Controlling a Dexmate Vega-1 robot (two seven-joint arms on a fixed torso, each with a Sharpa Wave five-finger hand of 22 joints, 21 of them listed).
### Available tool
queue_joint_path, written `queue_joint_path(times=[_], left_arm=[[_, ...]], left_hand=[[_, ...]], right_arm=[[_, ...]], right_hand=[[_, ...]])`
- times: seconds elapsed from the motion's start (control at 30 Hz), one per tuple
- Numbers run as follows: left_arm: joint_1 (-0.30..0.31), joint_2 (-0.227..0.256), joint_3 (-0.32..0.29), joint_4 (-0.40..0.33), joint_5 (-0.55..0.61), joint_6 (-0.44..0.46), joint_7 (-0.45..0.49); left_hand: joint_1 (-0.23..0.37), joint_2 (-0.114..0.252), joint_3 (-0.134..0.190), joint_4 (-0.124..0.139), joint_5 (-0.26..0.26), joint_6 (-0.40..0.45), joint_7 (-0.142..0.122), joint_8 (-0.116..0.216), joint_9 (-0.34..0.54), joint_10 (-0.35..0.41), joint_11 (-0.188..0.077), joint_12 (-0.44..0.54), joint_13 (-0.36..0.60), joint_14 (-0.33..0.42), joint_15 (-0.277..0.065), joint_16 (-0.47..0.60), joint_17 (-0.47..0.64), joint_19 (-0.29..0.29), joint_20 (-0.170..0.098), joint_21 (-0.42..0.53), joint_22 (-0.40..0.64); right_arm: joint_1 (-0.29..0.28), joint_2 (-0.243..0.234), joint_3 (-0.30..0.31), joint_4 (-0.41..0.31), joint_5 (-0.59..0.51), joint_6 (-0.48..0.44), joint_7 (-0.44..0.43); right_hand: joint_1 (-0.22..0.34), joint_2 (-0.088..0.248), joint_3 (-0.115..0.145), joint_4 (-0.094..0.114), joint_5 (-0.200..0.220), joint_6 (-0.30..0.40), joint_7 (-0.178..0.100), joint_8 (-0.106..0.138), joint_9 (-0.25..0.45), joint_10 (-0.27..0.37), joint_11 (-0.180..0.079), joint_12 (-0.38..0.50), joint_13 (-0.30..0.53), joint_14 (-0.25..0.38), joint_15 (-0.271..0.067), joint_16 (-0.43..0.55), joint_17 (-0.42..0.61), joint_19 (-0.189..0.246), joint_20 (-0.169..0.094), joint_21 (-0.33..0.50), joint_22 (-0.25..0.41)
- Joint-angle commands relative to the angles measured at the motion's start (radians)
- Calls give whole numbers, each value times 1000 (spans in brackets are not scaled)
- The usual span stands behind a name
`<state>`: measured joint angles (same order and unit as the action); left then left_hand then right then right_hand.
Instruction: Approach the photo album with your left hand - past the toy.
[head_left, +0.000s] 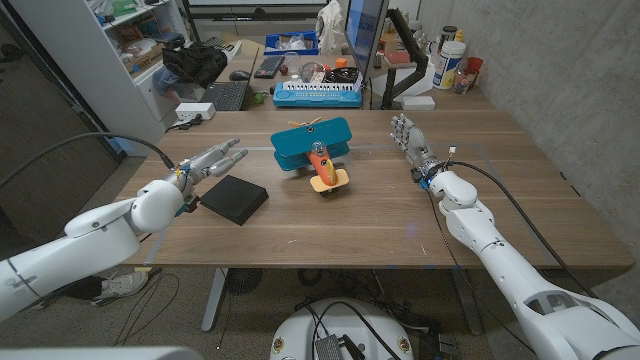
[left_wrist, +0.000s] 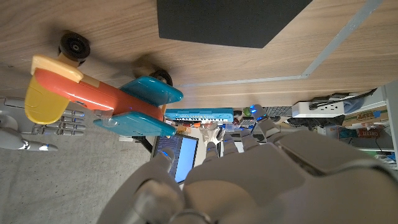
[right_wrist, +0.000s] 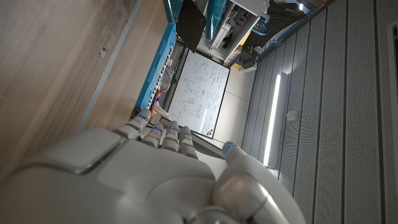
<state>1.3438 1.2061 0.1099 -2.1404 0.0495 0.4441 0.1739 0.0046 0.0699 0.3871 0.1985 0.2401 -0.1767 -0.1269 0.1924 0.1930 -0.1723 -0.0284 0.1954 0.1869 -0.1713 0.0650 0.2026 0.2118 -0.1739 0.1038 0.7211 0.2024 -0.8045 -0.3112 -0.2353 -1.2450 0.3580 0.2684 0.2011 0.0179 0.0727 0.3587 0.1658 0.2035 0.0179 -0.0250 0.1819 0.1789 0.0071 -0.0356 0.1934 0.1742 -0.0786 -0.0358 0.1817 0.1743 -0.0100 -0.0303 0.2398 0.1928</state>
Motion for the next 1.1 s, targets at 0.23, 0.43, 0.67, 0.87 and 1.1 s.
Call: queue_joint_path(times=[0.23, 0.43, 0.67, 0.87, 1.1], left_arm=[[-13, 45, 23, -16, -37, 35, -19], [-18, 58, 31, -18, -52, 47, -26], [-26, 74, 42, -22, -65, 57, -30], [-41, 87, 59, -25, -73, 72, -38], [-61, 104, 77, -25, -86, 84, -53]], left_hand=[[-11, 102, -4, -1, 0, -148, 2, -2, 4, -194, 3, 4, 3, -264, 8, -1, 3, -339, 11, 4, 4], [-11, 103, -7, -1, 0, -150, 3, -1, 5, -198, 3, 4, 3, -265, 9, 0, 3, -344, 12, 4, 4], [-11, 103, -10, -1, 0, -153, 4, -1, 5, -199, 7, 5, 3, -265, 10, 1, 3, -347, 13, 4, 5], [-12, 103, -13, -1, 1, -154, 5, 0, 5, -200, 6, 6, 3, -268, 10, 2, 4, -345, 12, 6, 5], [-12, 103, -16, 0, 1, -156, 7, 0, 5, -202, 8, 7, 3, -268, 11, 2, 4, -345, 14, 8, 5]], right_arm=[[-1, 1, 1, 2, 2, 1, 5], [1, 2, -1, 6, 0, 3, 8], [2, 2, -1, 8, 0, 2, 9], [1, 2, 0, 8, 0, 2, 8], [7, 4, 0, 14, -2, 7, 9]], right_hand=[[9, 103, -3, -1, 4, 3, -3, 5, 3, 0, 0, 6, 4, 3, -11, 4, 2, 5, -50, -4, 3], [9, 103, -3, -1, 4, 3, -4, 5, 3, 0, -3, 5, 4, 3, -12, 4, 2, 5, -51, -4, 3], [8, 103, -3, -1, 4, 3, -4, 5, 3, -1, -2, 5, 4, 4, -13, 4, 2, 5, -51, -4, 3], [9, 103, -3, -1, 4, 3, -4, 5, 3, 1, -3, 6, 4, 3, -13, 4, 2, 5, -51, -5, 3], [9, 103, -4, -1, 4, 3, -4, 5, 3, 1, -3, 6, 4, 4, -12, 4, 2, 5, -51, -5, 3]])
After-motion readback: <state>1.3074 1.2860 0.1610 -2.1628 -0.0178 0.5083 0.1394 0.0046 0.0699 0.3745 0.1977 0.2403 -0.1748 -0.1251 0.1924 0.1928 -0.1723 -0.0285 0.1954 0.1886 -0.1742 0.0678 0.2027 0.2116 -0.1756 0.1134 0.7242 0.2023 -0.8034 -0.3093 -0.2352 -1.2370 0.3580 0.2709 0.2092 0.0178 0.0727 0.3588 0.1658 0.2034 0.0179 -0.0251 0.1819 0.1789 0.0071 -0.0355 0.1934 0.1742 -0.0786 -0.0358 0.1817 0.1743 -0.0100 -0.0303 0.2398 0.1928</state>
